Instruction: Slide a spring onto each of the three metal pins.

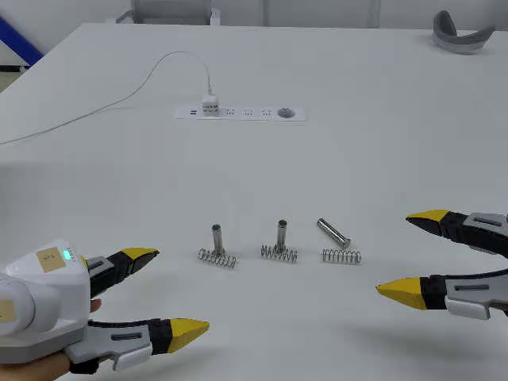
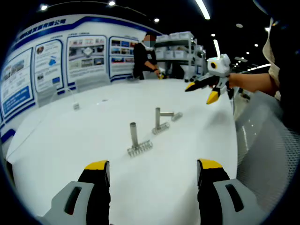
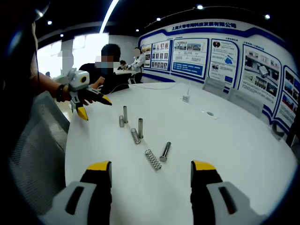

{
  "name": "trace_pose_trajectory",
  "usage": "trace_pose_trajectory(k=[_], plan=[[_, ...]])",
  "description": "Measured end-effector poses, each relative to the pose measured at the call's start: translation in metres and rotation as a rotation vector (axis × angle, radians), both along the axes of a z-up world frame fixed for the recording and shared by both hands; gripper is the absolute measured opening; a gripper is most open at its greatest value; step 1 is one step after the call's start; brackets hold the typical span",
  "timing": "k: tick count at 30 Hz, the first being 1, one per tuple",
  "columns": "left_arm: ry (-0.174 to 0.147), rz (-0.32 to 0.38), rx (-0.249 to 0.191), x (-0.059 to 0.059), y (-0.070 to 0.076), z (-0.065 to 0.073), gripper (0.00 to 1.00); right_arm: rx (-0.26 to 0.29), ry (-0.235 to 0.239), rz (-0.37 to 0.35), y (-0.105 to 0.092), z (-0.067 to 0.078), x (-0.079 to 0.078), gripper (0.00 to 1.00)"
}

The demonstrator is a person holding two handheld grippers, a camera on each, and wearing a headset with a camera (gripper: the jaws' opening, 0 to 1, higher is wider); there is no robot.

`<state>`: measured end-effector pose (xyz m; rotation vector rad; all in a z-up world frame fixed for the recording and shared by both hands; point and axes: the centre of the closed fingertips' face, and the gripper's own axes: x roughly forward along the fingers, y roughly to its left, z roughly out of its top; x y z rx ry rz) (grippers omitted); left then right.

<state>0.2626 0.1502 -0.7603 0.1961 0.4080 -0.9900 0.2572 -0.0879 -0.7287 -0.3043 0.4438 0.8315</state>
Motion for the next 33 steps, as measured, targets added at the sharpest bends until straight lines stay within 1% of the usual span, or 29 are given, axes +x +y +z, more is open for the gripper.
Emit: trace_pose_trajectory(k=[5, 11, 20, 33], plan=[[-0.004, -0.002, -0.006, 0.0011, -0.0019, 0.0022, 0.77, -0.004, 0.002, -0.005, -0.0006, -0.0007, -0.0017, 0.69], [-0.007, -0.007, -0.003, -0.0018, -0.0037, 0.0028, 0.77, -0.005, 0.000, -0.012, -0.0015, 0.0002, -0.0034, 0.69], [-0.005, -0.001, -0.004, -0.0029, -0.0023, 0.0025, 0.76, -0.005, 0.002, -0.013, -0.0007, -0.0001, -0.0034, 0.69], [-0.002, -0.003, -0.005, -0.0035, -0.0041, 0.0023, 0.77, -0.002, 0.006, -0.014, -0.0003, -0.0005, -0.0035, 0.69]])
